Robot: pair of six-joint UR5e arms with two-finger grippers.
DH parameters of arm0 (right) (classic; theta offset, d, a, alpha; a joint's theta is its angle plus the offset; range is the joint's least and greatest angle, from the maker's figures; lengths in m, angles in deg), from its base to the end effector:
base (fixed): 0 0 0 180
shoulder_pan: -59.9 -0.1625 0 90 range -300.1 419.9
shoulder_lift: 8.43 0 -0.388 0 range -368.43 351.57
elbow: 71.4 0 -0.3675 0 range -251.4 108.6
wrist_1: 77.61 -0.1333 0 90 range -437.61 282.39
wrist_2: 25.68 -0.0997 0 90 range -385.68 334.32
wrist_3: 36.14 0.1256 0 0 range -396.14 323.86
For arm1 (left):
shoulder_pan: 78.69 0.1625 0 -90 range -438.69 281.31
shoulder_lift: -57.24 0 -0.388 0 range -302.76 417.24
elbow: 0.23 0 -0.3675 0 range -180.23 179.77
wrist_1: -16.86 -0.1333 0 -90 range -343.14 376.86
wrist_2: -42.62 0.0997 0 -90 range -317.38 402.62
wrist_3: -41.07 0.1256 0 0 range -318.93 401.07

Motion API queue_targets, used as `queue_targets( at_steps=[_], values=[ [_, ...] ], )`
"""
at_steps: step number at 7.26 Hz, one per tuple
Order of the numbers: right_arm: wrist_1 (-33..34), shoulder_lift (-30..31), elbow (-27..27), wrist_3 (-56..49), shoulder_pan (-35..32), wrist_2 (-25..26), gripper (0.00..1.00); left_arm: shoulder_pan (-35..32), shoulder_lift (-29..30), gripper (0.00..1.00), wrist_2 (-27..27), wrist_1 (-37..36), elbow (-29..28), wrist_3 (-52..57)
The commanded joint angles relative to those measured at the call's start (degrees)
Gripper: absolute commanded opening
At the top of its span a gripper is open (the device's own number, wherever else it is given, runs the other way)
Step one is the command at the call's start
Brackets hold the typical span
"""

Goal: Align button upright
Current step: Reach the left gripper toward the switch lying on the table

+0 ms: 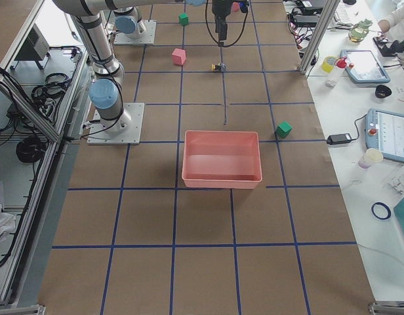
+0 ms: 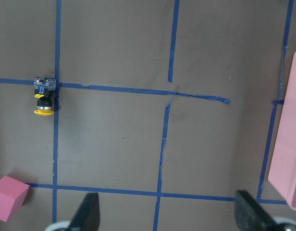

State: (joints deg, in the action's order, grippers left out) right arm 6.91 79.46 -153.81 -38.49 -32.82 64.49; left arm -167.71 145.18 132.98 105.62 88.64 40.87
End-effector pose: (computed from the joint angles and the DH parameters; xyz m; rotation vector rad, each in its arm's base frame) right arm 0.1555 -0.4730 0.4597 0.1388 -3.1356 0.0000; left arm -0.1246 -0.4643 0.4532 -0.0326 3.1323 -0.1211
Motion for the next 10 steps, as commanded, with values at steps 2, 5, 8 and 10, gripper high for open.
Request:
queue_targets(
  at_steps=[2,5,8,10],
  values=[
    [0.0,0.0,0.0,0.0,0.0,-0.2,1.0,-3.1,1.4,1.0,-0.1,-8.5,4.0,-5.6],
    [0.0,0.0,0.0,-0.1,0.2,-0.1,1.0,-10.9,4.1,1.0,0.1,-35.3,18.7,-13.3],
    [0.0,0.0,-0.3,0.0,0.3,-0.1,1.0,-18.3,11.8,1.0,4.4,-51.6,22.0,-21.4],
    [0.2,-0.1,-0.9,0.0,0.1,0.9,1.0,-20.6,17.2,1.0,5.9,-73.1,29.7,-22.3]
  ],
)
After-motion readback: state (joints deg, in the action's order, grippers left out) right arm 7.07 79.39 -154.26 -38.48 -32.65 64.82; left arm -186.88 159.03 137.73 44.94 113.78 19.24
